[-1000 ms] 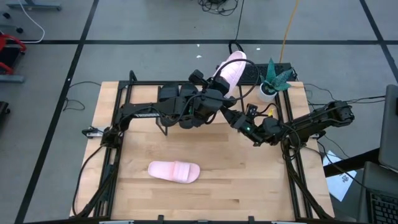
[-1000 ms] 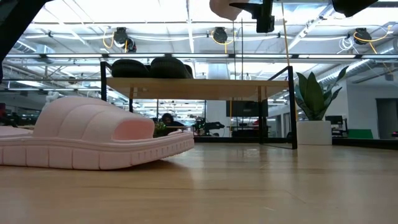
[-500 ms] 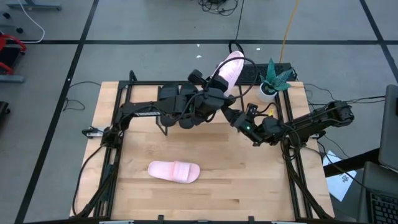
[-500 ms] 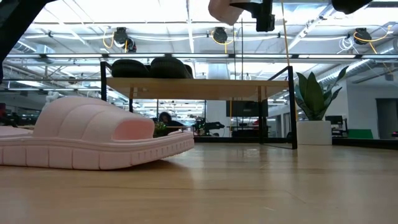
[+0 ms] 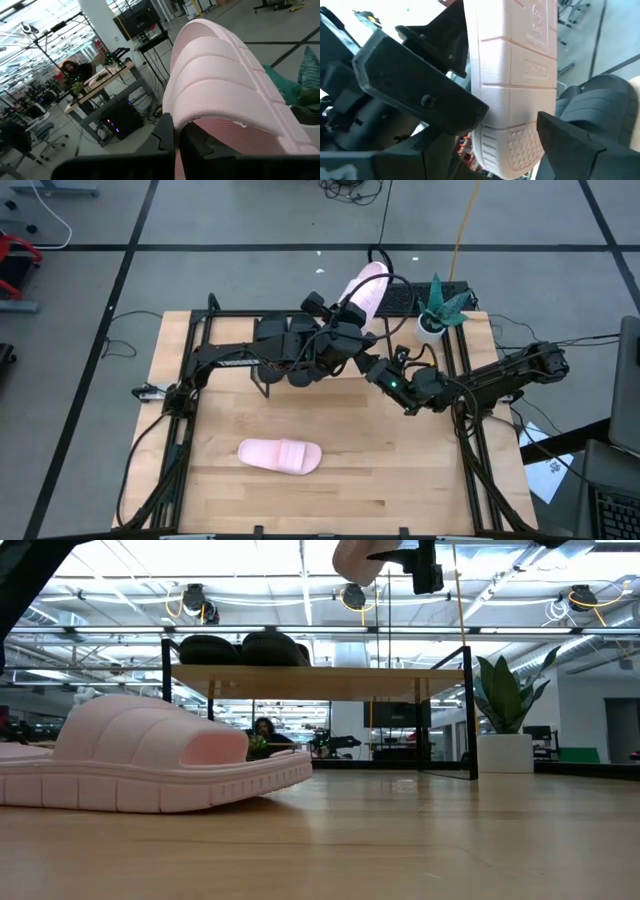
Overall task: Pick and place slides into the shelf
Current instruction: Put the top pink slide on the shelf
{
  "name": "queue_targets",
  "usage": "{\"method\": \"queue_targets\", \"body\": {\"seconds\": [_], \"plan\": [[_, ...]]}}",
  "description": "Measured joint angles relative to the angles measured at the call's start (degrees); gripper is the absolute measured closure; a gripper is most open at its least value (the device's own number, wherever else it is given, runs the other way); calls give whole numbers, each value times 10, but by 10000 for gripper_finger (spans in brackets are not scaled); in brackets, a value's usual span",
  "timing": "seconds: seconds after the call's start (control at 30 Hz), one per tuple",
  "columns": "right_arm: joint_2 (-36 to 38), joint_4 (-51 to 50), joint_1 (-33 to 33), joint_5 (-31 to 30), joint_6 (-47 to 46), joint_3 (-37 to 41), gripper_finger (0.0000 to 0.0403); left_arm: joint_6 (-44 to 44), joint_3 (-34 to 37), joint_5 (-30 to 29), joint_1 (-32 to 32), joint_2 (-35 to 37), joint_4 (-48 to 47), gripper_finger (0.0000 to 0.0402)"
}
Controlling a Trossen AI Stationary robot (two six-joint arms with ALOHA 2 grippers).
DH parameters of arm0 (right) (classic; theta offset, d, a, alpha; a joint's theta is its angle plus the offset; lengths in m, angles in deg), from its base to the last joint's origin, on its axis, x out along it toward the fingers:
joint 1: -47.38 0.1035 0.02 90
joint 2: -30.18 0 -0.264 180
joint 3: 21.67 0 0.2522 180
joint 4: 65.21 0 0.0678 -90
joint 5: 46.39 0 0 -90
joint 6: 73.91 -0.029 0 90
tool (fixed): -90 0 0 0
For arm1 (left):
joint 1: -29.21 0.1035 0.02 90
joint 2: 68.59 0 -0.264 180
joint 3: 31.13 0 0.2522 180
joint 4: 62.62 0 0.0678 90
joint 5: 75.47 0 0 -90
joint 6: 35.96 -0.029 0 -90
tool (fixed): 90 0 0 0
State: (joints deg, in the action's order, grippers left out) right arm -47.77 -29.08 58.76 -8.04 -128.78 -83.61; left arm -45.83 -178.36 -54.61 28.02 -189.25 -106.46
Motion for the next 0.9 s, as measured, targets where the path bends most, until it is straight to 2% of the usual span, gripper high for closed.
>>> {"method": "queue_targets", "body": {"seconds": [0.27, 0.63, 0.9], "plan": [[0, -23, 0, -8, 3, -6, 205, 1, 0, -3, 0, 0, -3, 401], [-30, 13, 3, -28, 10, -6, 335, 9, 0, 2, 0, 0, -13, 397], [-37, 34, 4, -32, 29, -6, 350, 15, 0, 2, 0, 0, -14, 395]]}}
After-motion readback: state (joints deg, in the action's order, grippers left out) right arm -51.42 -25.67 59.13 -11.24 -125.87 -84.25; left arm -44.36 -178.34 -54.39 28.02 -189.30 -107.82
